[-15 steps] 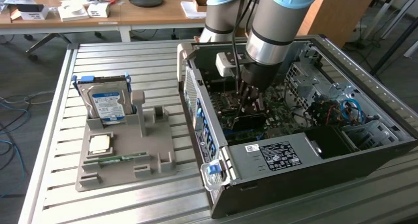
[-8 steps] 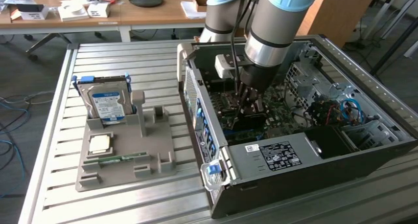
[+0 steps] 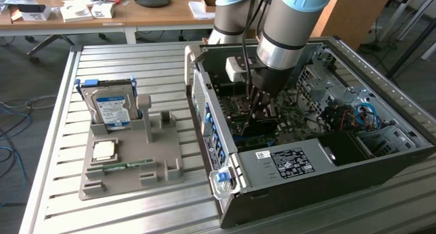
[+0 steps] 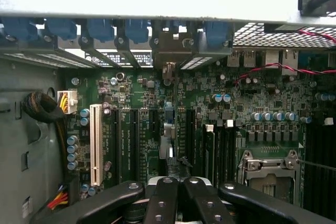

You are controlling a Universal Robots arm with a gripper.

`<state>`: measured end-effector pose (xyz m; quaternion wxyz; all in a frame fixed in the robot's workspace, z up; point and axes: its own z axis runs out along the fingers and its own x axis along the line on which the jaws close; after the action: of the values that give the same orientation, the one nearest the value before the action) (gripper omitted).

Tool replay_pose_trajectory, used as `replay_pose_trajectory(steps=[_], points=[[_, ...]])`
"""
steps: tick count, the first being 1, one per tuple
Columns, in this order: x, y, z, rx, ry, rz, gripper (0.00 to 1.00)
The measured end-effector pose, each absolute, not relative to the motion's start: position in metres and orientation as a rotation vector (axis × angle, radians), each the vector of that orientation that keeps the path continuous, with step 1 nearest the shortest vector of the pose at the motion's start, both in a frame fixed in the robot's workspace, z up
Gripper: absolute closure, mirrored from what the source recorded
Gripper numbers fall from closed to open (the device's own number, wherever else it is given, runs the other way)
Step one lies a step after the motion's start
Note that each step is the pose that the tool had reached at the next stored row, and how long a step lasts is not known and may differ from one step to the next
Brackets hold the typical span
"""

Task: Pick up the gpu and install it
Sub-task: 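Press down on the gpu until it lock into place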

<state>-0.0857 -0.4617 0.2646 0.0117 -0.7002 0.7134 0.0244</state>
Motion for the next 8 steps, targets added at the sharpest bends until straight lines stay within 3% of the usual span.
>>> replay_pose_trajectory(steps=[8], points=[[-0.0857, -0.4618, 0.262, -2.184, 2.225, 0.076, 0.89]])
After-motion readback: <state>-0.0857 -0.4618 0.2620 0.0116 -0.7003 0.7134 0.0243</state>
